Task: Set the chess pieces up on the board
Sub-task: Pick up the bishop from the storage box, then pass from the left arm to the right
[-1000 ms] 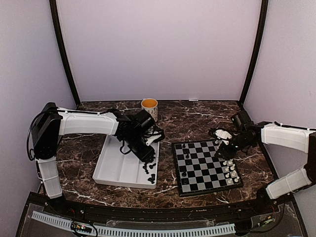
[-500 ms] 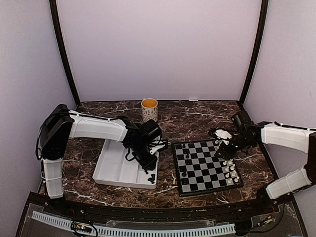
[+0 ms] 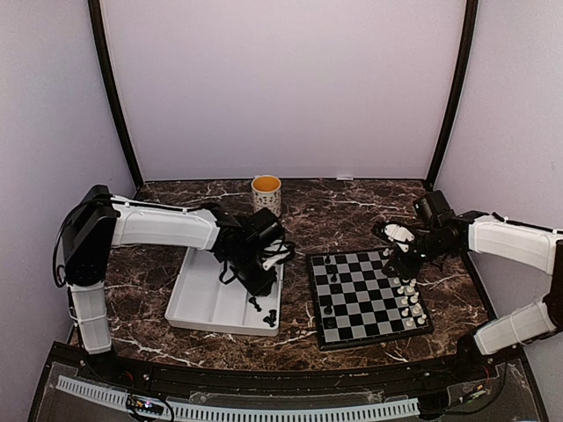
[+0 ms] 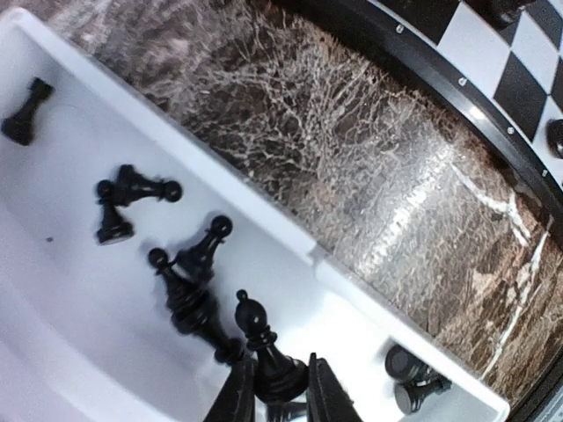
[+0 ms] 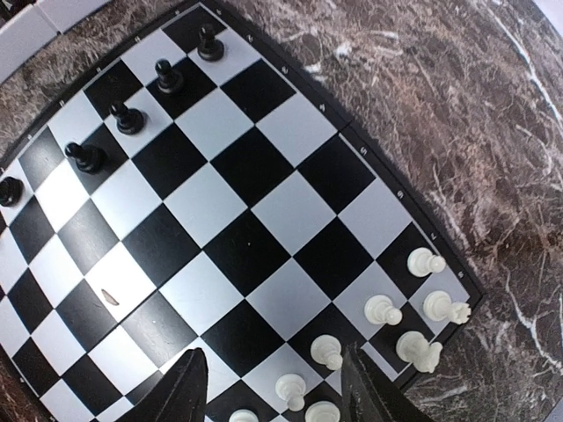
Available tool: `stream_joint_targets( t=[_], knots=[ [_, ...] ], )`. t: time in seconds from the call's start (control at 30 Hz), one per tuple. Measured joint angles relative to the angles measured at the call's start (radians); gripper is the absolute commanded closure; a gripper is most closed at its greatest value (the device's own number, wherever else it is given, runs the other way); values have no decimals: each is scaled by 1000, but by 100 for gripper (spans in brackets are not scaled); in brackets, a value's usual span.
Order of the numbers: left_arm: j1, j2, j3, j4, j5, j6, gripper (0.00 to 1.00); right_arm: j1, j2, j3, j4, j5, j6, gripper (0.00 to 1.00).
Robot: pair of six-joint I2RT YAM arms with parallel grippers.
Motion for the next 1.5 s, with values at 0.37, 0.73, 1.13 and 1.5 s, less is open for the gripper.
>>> stream_joint_targets(
  t=[0.37, 0.73, 1.13, 1.5],
  knots=[
    [-19, -612, -328, 415, 45, 123, 84, 0, 134, 457, -149, -315, 76, 47],
    [-109, -520, -329, 615, 54, 185, 85, 149, 406, 737, -232, -725, 298, 38],
    [-124, -478, -288, 679, 58, 182, 85, 294, 432, 774, -299, -790, 323, 44],
    [-125, -462, -278, 678, 65, 182, 85, 302, 432, 774, -299, -788, 339, 59]
  ],
)
